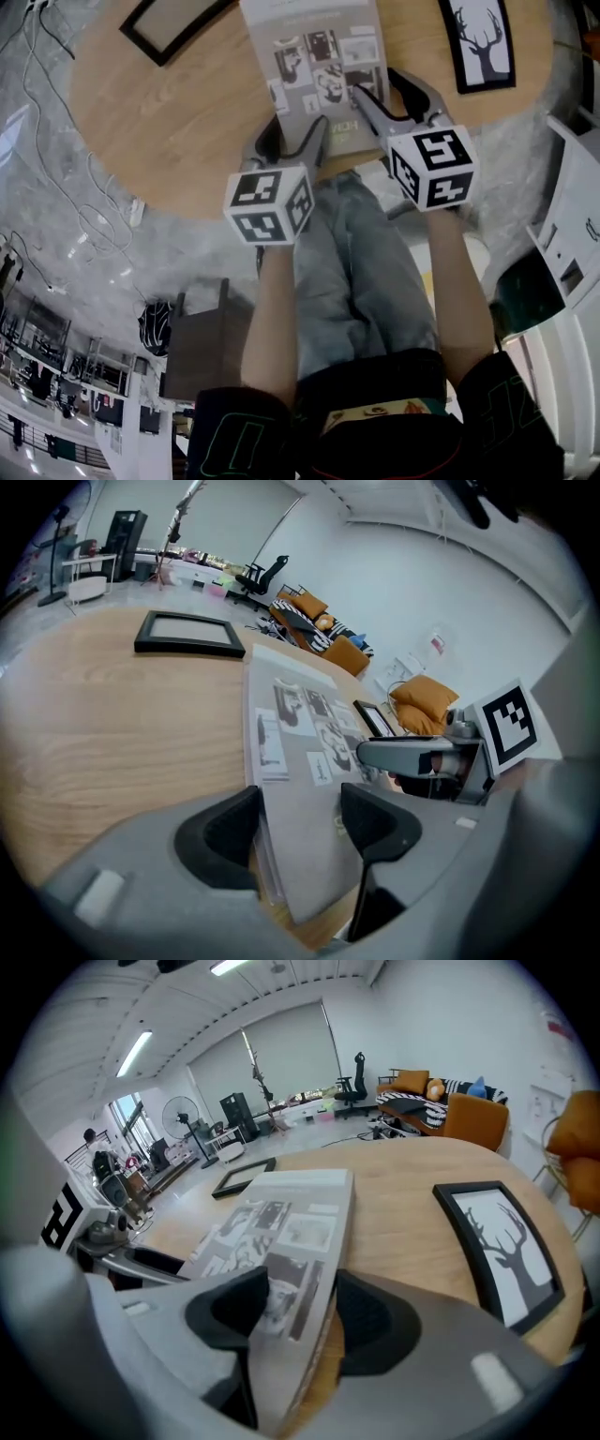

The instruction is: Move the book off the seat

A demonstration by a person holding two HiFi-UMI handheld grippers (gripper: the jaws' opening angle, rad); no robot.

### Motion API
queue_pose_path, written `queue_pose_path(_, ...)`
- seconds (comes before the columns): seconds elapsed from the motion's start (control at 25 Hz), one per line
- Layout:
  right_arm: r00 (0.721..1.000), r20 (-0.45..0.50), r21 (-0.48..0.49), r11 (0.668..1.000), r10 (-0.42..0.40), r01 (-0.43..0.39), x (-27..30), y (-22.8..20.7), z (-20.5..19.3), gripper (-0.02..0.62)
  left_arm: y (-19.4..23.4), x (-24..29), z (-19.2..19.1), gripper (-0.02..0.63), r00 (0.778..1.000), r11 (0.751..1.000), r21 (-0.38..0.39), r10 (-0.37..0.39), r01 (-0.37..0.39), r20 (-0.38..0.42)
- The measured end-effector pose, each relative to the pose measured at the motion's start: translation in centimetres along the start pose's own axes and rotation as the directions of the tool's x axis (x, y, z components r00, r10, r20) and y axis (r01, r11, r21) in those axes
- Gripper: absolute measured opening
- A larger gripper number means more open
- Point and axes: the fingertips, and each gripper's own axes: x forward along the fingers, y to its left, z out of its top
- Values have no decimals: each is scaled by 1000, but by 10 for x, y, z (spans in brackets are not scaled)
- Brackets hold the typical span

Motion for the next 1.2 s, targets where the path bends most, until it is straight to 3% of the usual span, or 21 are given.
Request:
queue_pose_path(0.2,999,-44,14,1000,-25,25,10,-13,7,230,3,16,10,291,997,1000,1,-28,28,-70)
queue_pose_path(0.36,988,-151,19,999,-31,35,11,-14,-2,230,2,20,3,291,986,998,-27,-53,50,-160)
queue_pose_path(0.48,978,-198,-33,998,-65,59,15,-15,6,230,4,24,8,291,975,998,-33,-52,46,-215)
queue_pose_path(0.6,957,-266,-80,992,-112,94,13,-13,5,229,4,21,5,290,955,998,0,-52,55,-293)
queue_pose_path(0.68,952,-287,-56,994,-107,94,11,-7,9,229,8,15,13,230,953,998,59,-10,29,-302)
queue_pose_path(0.76,968,-244,38,997,-56,67,7,1,25,227,15,4,37,144,972,996,80,54,-36,-227)
queue_pose_path(0.84,985,-175,118,993,-2,23,-1,11,43,140,15,-13,65,21,991,996,33,84,-81,-108)
queue_pose_path(0.92,992,-117,133,990,56,-40,-15,25,58,43,4,-34,88,11,997,997,-20,80,-80,4)
queue_pose_path(1.0,990,-68,123,986,122,-113,-33,37,71,8,-15,-55,110,11,991,997,-57,60,-53,118)
queue_pose_path(1.08,982,-4,117,975,190,-189,-53,46,92,3,-33,-80,134,11,964,995,-94,63,-40,257)
queue_pose_path(1.2,949,98,93,947,298,-307,-84,57,129,3,-55,-126,162,11,889,987,-102,155,-123,430)
